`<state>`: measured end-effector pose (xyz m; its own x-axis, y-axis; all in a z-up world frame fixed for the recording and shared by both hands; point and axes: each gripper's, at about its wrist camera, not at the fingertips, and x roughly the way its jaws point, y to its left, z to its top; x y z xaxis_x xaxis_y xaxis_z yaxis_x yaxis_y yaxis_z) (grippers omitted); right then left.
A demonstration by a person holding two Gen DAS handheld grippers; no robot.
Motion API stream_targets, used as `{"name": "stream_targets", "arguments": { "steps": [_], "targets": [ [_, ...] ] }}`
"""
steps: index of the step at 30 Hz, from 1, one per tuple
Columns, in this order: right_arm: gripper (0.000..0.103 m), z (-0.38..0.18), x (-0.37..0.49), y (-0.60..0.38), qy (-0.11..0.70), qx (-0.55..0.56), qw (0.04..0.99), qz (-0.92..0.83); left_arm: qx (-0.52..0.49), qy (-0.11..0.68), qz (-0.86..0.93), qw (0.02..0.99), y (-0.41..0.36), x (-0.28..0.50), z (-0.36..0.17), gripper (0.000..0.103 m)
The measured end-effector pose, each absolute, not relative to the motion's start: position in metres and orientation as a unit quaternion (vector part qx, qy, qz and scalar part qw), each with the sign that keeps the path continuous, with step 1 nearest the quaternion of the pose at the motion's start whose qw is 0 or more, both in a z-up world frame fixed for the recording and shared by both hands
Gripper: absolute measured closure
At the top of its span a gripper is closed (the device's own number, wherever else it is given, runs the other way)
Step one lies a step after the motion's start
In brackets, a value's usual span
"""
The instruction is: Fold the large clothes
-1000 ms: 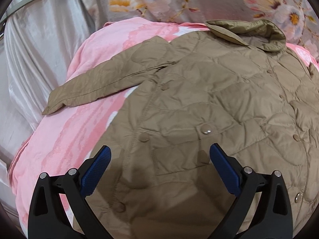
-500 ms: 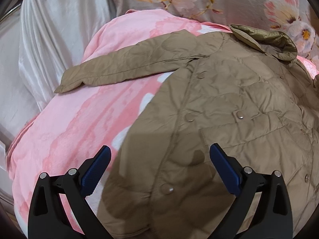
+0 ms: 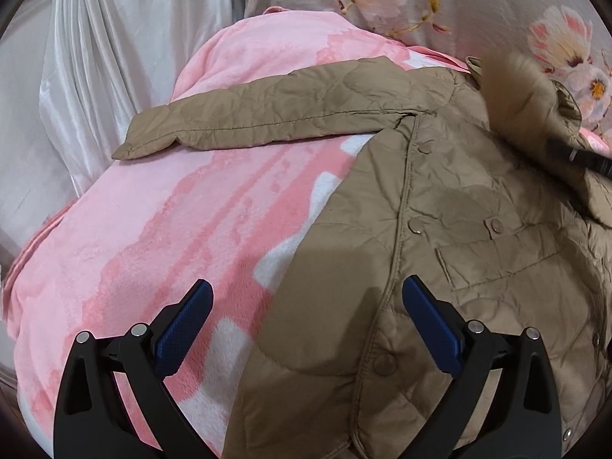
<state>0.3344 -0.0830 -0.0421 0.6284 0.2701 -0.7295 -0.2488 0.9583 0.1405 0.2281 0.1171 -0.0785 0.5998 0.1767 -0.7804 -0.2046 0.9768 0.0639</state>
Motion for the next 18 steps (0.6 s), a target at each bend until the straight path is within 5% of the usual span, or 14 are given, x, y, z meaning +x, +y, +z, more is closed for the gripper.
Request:
{"name": "stream_targets", "arguments": {
  "steps": [3, 5, 18],
  "targets": [
    [0.076, -0.051, 0.323, -0.078, 0.434, 0.015, 0.886, 0.161, -0.024, 0.437, 0.103, 0.893, 0.12, 0.236, -0.078, 0.006],
    [0.047, -0.048, 0.303, -0.086, 0.431, 0.052, 0.881, 0.19, -0.033, 0.44, 0.096, 0.892, 0.119, 0.245, -0.075, 0.006],
    [0.044, -0.049, 0.223, -0.259, 0.403, 0.213, 0.889, 0.038, -0.192, 0.494, -0.076, 0.844, 0.049, 0.337, -0.071, 0.007]
  ]
}}
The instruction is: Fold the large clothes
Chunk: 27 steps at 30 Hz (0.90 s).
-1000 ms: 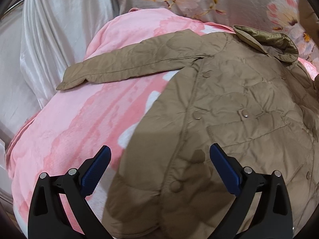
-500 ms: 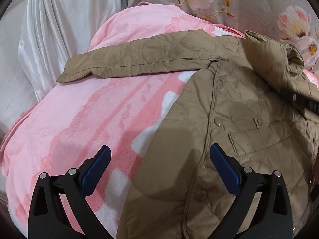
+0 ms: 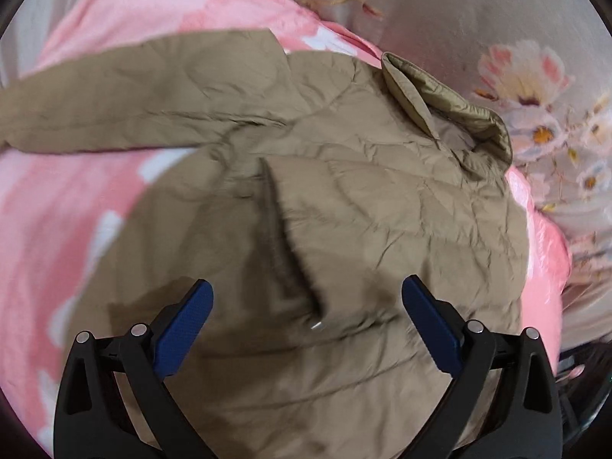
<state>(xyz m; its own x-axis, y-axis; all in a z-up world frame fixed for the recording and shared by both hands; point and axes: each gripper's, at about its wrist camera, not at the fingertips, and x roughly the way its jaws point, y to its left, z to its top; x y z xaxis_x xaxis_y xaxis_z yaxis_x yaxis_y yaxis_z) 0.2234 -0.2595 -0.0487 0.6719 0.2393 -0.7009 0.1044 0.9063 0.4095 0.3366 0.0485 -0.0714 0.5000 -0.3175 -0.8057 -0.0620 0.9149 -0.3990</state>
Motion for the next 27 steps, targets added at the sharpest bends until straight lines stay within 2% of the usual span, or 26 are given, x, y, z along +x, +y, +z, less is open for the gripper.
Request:
{"name": "stream_targets", "arguments": {
  "steps": [1, 2, 3, 4, 6, 8, 13, 15, 16, 18, 20, 23, 27],
  "targets": [
    [0.044, -0.052, 0.221, -0.273, 0.401, 0.224, 0.888, 0.027, -0.199, 0.497, -0.075, 0.841, 0.046, 0.341, -0.073, 0.007],
    [0.044, -0.054, 0.22, -0.282, 0.399, 0.23, 0.887, 0.018, -0.201, 0.5, -0.07, 0.839, 0.044, 0.345, -0.075, 0.015],
    [0.044, -0.057, 0.221, -0.294, 0.396, 0.238, 0.887, 0.005, -0.203, 0.502, -0.076, 0.837, 0.041, 0.349, -0.075, 0.032],
    [0.044, -0.06, 0.223, -0.305, 0.393, 0.246, 0.886, -0.004, -0.197, 0.507, -0.081, 0.835, 0.037, 0.353, -0.075, 0.041],
    [0.044, -0.064, 0.23, -0.323, 0.387, 0.266, 0.883, -0.012, -0.182, 0.504, -0.076, 0.841, 0.032, 0.359, -0.072, 0.069],
    [0.044, -0.069, 0.242, -0.338, 0.38, 0.29, 0.878, -0.019, -0.168, 0.492, -0.073, 0.851, 0.033, 0.365, -0.066, 0.089],
    [0.047, -0.08, 0.285, -0.367, 0.368, 0.345, 0.863, -0.032, -0.146, 0.442, -0.076, 0.882, 0.036, 0.378, -0.037, 0.097],
    [0.053, -0.086, 0.302, -0.379, 0.366, 0.369, 0.853, -0.041, -0.132, 0.419, -0.075, 0.895, 0.035, 0.382, -0.024, 0.098],
    [0.06, -0.09, 0.309, -0.385, 0.368, 0.384, 0.846, -0.041, -0.125, 0.409, -0.075, 0.901, 0.033, 0.383, -0.02, 0.098],
    [0.089, -0.091, 0.315, -0.392, 0.367, 0.404, 0.837, -0.04, -0.105, 0.392, -0.069, 0.911, 0.029, 0.386, -0.015, 0.098],
    [0.098, -0.081, 0.311, -0.395, 0.346, 0.41, 0.843, -0.026, -0.086, 0.379, -0.061, 0.919, 0.025, 0.389, -0.016, 0.098],
    [0.1, -0.062, 0.3, -0.387, 0.32, 0.345, 0.881, -0.041, -0.051, 0.389, -0.046, 0.919, 0.019, 0.396, -0.039, 0.098],
    [0.101, -0.084, 0.306, -0.376, 0.369, 0.277, 0.883, -0.082, -0.013, 0.426, -0.033, 0.904, 0.012, 0.406, -0.088, 0.097]
  ]
}}
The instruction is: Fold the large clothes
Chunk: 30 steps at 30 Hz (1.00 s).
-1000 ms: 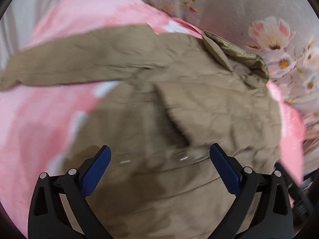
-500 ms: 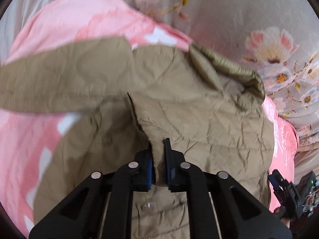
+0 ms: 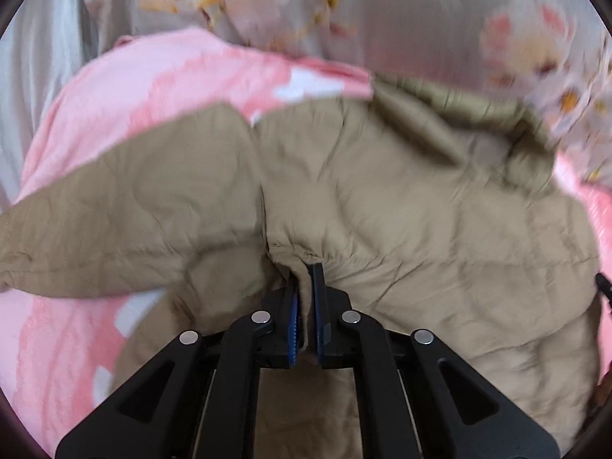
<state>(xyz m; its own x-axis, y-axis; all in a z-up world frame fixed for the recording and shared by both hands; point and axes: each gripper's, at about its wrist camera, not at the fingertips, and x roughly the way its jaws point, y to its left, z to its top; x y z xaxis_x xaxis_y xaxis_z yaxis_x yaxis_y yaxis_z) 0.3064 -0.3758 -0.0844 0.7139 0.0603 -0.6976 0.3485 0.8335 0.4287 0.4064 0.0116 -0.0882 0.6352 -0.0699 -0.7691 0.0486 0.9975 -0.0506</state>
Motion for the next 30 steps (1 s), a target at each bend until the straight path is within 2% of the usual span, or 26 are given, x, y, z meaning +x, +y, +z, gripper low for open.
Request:
{"name": "stream_targets", "arguments": {
  "steps": [10, 13, 14, 18, 22, 26, 30],
  "targets": [
    [0.102, -0.101, 0.315, -0.362, 0.41, 0.193, 0.884, -0.116, 0.042, 0.424, -0.019, 0.904, -0.002, 0.407, -0.1, 0.095],
    [0.098, -0.083, 0.296, -0.355, 0.412, 0.162, 0.886, -0.14, 0.082, 0.411, -0.002, 0.908, 0.002, 0.392, -0.088, 0.078],
    [0.091, -0.077, 0.289, -0.353, 0.406, 0.153, 0.889, -0.147, 0.084, 0.406, -0.001, 0.91, 0.006, 0.385, -0.084, 0.072],
    [0.09, -0.034, 0.266, -0.323, 0.351, 0.103, 0.921, -0.135, 0.07, 0.368, -0.001, 0.927, 0.018, 0.36, -0.037, 0.072],
    [0.09, -0.026, 0.293, -0.269, 0.359, 0.108, 0.926, -0.032, 0.033, 0.349, -0.065, 0.934, -0.019, 0.361, -0.006, 0.07],
    [0.09, -0.051, 0.321, -0.232, 0.397, 0.096, 0.913, 0.008, 0.066, 0.382, -0.088, 0.918, -0.073, 0.377, -0.042, 0.07],
    [0.089, -0.08, 0.332, -0.22, 0.426, 0.092, 0.9, 0.011, 0.077, 0.409, -0.073, 0.907, -0.083, 0.388, -0.085, 0.069]
  ]
}}
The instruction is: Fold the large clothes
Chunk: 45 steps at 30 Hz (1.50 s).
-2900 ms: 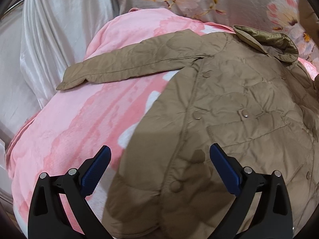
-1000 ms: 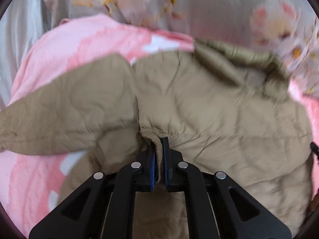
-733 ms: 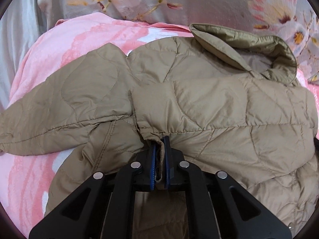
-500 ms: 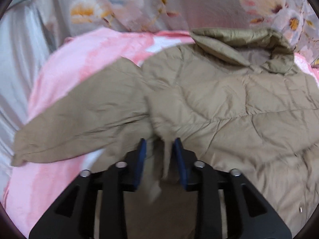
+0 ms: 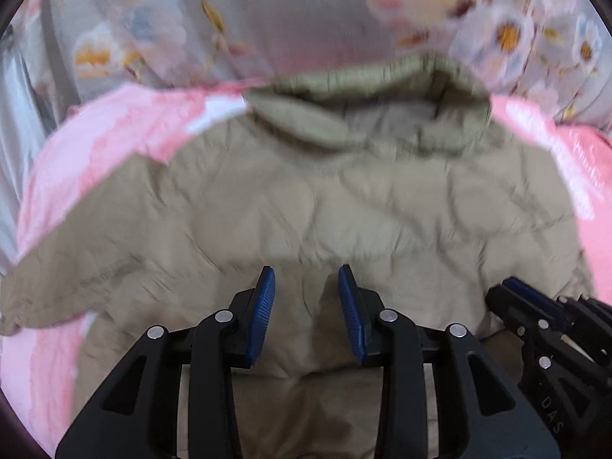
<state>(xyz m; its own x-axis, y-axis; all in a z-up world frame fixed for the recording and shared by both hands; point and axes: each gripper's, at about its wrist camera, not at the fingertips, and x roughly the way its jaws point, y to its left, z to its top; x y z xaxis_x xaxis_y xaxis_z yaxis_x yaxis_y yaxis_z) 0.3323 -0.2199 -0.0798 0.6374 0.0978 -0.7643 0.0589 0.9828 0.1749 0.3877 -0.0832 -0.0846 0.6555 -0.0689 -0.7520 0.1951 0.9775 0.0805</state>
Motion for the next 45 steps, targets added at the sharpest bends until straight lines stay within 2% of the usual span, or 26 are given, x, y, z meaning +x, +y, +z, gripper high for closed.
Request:
{"name": "stream_targets", "arguments": {
  "steps": [4, 15, 19, 21, 22, 23, 24, 26, 31, 37, 38, 41, 43, 44, 45],
  "targets": [
    [0.095, -0.094, 0.334, -0.226, 0.432, 0.112, 0.895, 0.014, 0.064, 0.402, -0.073, 0.91, -0.079, 0.385, -0.099, 0.068],
    [0.096, -0.1, 0.333, -0.214, 0.424, 0.072, 0.903, -0.009, 0.06, 0.398, -0.074, 0.912, -0.077, 0.381, -0.107, 0.067],
    [0.096, -0.101, 0.334, -0.214, 0.424, 0.071, 0.903, -0.01, -0.023, 0.4, -0.099, 0.911, -0.033, 0.369, -0.087, 0.066],
    [0.096, -0.099, 0.333, -0.214, 0.424, 0.069, 0.903, -0.01, -0.089, 0.402, -0.107, 0.905, 0.015, 0.358, -0.069, 0.045],
    [0.095, -0.097, 0.33, -0.214, 0.423, 0.065, 0.904, -0.014, -0.115, 0.403, -0.101, 0.903, 0.041, 0.355, -0.061, 0.04],
    [0.092, -0.094, 0.326, -0.213, 0.421, 0.062, 0.905, -0.02, -0.136, 0.401, -0.086, 0.902, 0.069, 0.35, -0.056, 0.034],
    [0.088, -0.09, 0.318, -0.212, 0.418, 0.066, 0.906, -0.025, -0.151, 0.397, -0.062, 0.903, 0.1, 0.346, -0.05, 0.034],
    [0.065, -0.082, 0.3, -0.21, 0.412, 0.09, 0.907, -0.019, -0.168, 0.39, -0.006, 0.905, 0.157, 0.343, -0.044, 0.034],
    [0.061, -0.073, 0.261, -0.191, 0.393, 0.088, 0.915, -0.012, -0.251, 0.396, 0.146, 0.871, 0.3, 0.347, -0.061, 0.034],
    [0.055, -0.082, 0.248, -0.176, 0.391, 0.063, 0.918, -0.025, -0.296, 0.385, 0.222, 0.845, 0.373, 0.349, -0.082, 0.035],
    [0.054, -0.084, 0.249, -0.175, 0.391, 0.06, 0.918, -0.027, -0.309, 0.385, 0.219, 0.842, 0.377, 0.35, -0.085, 0.038],
    [0.053, -0.086, 0.251, -0.172, 0.391, 0.048, 0.918, -0.035, -0.34, 0.388, 0.2, 0.833, 0.383, 0.356, -0.09, 0.057],
    [0.053, -0.087, 0.249, -0.169, 0.39, 0.04, 0.919, -0.04, -0.329, 0.382, 0.207, 0.838, 0.379, 0.362, -0.085, 0.063],
    [0.053, -0.088, 0.249, -0.168, 0.389, 0.037, 0.92, -0.042, -0.32, 0.378, 0.209, 0.843, 0.377, 0.363, -0.08, 0.078],
    [0.053, -0.088, 0.249, -0.167, 0.389, 0.035, 0.92, -0.044, -0.303, 0.375, 0.213, 0.85, 0.372, 0.365, -0.073, 0.086]
  ]
}}
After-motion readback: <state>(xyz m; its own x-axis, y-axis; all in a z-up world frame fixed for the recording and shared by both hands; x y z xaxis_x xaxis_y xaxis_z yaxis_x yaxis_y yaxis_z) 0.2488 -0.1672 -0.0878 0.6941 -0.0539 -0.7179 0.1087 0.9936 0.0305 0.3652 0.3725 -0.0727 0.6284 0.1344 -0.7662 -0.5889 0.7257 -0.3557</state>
